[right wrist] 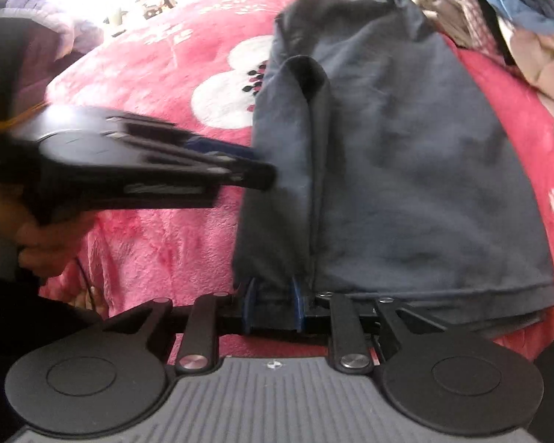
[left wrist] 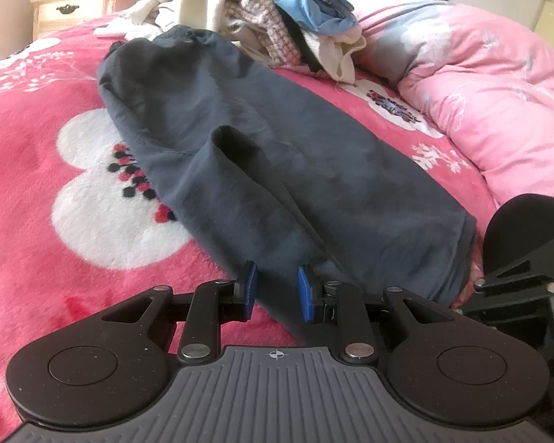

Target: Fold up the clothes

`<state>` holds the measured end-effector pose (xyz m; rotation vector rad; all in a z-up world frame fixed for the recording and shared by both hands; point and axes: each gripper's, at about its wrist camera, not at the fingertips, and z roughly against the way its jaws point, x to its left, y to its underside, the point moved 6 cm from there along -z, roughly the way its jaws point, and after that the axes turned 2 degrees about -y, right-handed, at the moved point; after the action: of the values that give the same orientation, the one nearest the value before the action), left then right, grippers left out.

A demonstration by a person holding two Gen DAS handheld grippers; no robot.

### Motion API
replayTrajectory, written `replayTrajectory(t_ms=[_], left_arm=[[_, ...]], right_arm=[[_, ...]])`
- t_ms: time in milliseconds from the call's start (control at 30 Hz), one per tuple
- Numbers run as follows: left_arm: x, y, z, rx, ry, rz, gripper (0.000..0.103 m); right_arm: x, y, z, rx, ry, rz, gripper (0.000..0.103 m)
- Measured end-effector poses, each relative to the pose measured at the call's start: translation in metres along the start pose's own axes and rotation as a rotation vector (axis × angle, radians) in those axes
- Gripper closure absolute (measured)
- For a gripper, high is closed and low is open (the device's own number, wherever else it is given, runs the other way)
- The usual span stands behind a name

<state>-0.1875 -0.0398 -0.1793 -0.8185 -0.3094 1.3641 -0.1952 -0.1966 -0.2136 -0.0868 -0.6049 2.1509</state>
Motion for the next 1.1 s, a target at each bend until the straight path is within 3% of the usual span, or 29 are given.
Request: replayTrajectory(t_ms=[100,200,400,633,1100], left_arm=[[0.003,0.006,0.016,-0.012,-0.003,-0.049,0.079],[-0.005,0.017,0.027,-0.004,-0.016,-0.194,0.079],[-0.044,0.042,0.030,-0.023,-0.014,-0.645,0.078],[-0.061,0.063,0.019,-0.091,0.004,-1.065,0.078],[-0.073,0.079,0.009,-0.175,0.077,-1.488,0.078]], right_arm=[[-0.003,-0.001,0.001,0.011,-0.025,-0.019,0.081],[-0.009,-0.002,0.002,0.035,-0.071,-0.064,0.081],[-0.032,-0.014,-0.005,0.124,-0.184,-0.195,0.081],[-0.053,-0.022,-0.018,0.219,-0.250,-0.308,0.082],[-0.054,-0.020,-0.024,0.246,-0.282,-0.340,0.082]])
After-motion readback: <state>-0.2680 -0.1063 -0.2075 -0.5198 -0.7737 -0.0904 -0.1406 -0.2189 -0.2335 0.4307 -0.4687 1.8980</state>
